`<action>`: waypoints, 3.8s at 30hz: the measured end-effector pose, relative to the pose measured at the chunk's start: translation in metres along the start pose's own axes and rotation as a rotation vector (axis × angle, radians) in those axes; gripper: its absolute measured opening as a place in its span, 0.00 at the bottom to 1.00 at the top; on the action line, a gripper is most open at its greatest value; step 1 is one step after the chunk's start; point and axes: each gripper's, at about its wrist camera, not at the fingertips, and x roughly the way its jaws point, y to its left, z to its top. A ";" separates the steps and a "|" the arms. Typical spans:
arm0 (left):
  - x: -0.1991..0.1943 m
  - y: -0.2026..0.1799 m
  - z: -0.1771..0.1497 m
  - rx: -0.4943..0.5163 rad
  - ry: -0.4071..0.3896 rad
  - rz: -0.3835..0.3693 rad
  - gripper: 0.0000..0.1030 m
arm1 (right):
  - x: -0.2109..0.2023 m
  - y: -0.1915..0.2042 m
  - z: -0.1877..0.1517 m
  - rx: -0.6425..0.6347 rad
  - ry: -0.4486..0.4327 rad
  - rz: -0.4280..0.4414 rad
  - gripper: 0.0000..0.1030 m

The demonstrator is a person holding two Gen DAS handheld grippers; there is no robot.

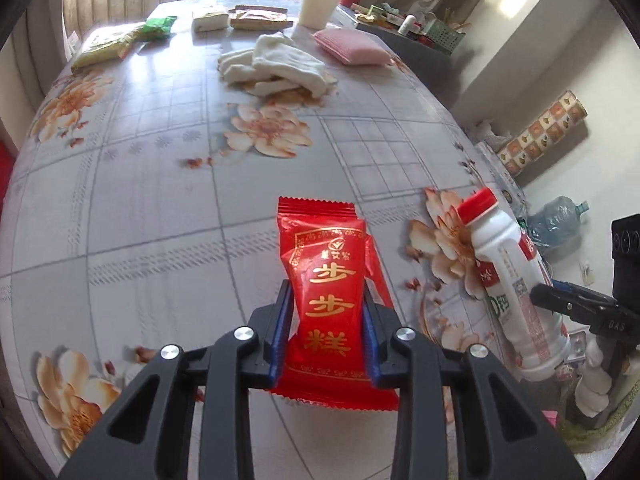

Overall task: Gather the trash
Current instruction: 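Carry the AD bottle and red snack bag over the blue wastebasket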

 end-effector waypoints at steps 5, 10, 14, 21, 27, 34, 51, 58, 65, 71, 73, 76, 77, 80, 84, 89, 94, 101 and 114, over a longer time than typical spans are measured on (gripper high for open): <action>0.000 -0.027 -0.017 0.040 -0.061 0.038 0.45 | -0.004 -0.010 -0.006 0.072 -0.007 0.030 0.56; -0.006 -0.035 -0.019 0.069 -0.089 0.044 0.60 | -0.004 -0.010 -0.002 0.071 0.004 0.035 0.56; -0.005 -0.044 -0.025 0.138 -0.070 0.075 0.65 | -0.002 -0.011 -0.003 0.067 0.015 0.048 0.58; 0.009 -0.064 -0.037 0.268 -0.058 0.168 0.65 | -0.001 -0.007 -0.005 0.027 0.046 0.040 0.61; 0.017 -0.068 -0.040 0.302 -0.036 0.185 0.65 | -0.003 -0.003 -0.005 -0.014 0.053 0.036 0.63; 0.020 -0.059 -0.040 0.240 -0.025 0.179 0.55 | 0.001 0.008 -0.004 -0.083 0.076 0.021 0.63; 0.013 -0.052 -0.035 0.206 -0.079 0.170 0.54 | 0.029 0.017 -0.008 -0.082 0.112 0.014 0.56; 0.013 -0.059 -0.034 0.240 -0.091 0.182 0.53 | 0.021 0.009 -0.010 -0.042 0.084 0.033 0.55; 0.013 -0.064 -0.034 0.256 -0.094 0.190 0.53 | 0.008 -0.005 -0.011 -0.006 0.053 0.041 0.55; 0.012 -0.067 -0.035 0.261 -0.099 0.192 0.53 | -0.002 -0.013 -0.012 0.016 0.027 0.045 0.55; 0.010 -0.069 -0.035 0.264 -0.104 0.194 0.53 | -0.005 -0.017 -0.013 0.022 0.020 0.048 0.55; 0.008 -0.072 -0.035 0.265 -0.109 0.193 0.53 | -0.009 -0.020 -0.013 0.033 0.008 0.054 0.55; 0.008 -0.073 -0.035 0.267 -0.111 0.193 0.53 | -0.010 -0.019 -0.013 0.035 0.004 0.056 0.55; 0.006 -0.076 -0.035 0.276 -0.116 0.193 0.53 | -0.014 -0.020 -0.012 0.040 -0.008 0.060 0.55; 0.002 -0.080 -0.035 0.282 -0.126 0.193 0.53 | -0.020 -0.022 -0.012 0.044 -0.021 0.062 0.55; -0.001 -0.086 -0.036 0.291 -0.134 0.193 0.53 | -0.023 -0.023 -0.012 0.047 -0.031 0.065 0.55; -0.005 -0.092 -0.036 0.301 -0.144 0.195 0.53 | -0.028 -0.025 -0.013 0.049 -0.041 0.070 0.55; -0.011 -0.103 -0.034 0.318 -0.160 0.182 0.53 | -0.034 -0.031 -0.017 0.060 -0.051 0.095 0.55; -0.007 -0.182 0.007 0.461 -0.172 0.033 0.53 | -0.093 -0.099 -0.040 0.236 -0.241 0.148 0.55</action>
